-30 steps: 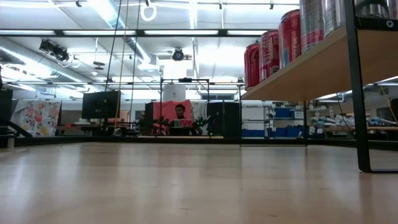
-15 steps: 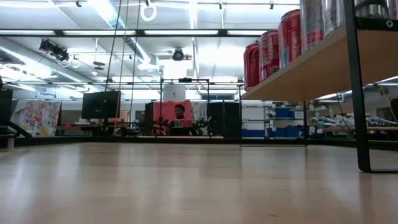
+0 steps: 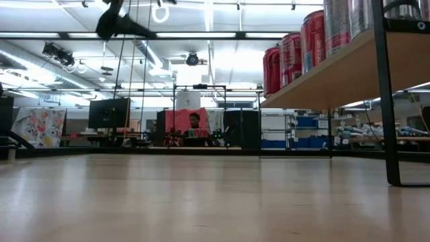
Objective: Place canned beverage on shelf
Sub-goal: Return to Home Position
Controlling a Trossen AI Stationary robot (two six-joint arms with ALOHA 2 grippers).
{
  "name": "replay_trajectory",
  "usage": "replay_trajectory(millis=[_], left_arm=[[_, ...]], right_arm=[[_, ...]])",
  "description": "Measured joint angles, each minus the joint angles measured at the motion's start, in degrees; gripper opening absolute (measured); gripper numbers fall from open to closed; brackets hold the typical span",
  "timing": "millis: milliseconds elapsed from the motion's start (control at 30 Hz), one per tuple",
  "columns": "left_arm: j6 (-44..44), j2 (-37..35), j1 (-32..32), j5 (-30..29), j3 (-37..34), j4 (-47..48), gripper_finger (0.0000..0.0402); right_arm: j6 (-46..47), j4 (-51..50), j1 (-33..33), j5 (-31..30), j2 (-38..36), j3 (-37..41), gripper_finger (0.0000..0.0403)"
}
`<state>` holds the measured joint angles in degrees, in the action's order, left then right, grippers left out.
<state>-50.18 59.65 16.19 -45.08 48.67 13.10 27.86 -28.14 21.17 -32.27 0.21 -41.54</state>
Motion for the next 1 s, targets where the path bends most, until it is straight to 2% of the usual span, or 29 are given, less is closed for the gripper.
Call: replay_trajectory(millis=[433,1000], left_arm=[[-6.44,-13.49,-3.67,-1.63,-14.37,-0.04,0.0398],[-21.25,-23.51,-3.72,-2.80,-28.46,-0.24,0.0398]], right_arm=[[-0.45,-0.46,0.00,-1.05,0.00,0.09,0.0347],[0.48,-0.18,0.00,-1.21,0.00,0.09,0.0347]])
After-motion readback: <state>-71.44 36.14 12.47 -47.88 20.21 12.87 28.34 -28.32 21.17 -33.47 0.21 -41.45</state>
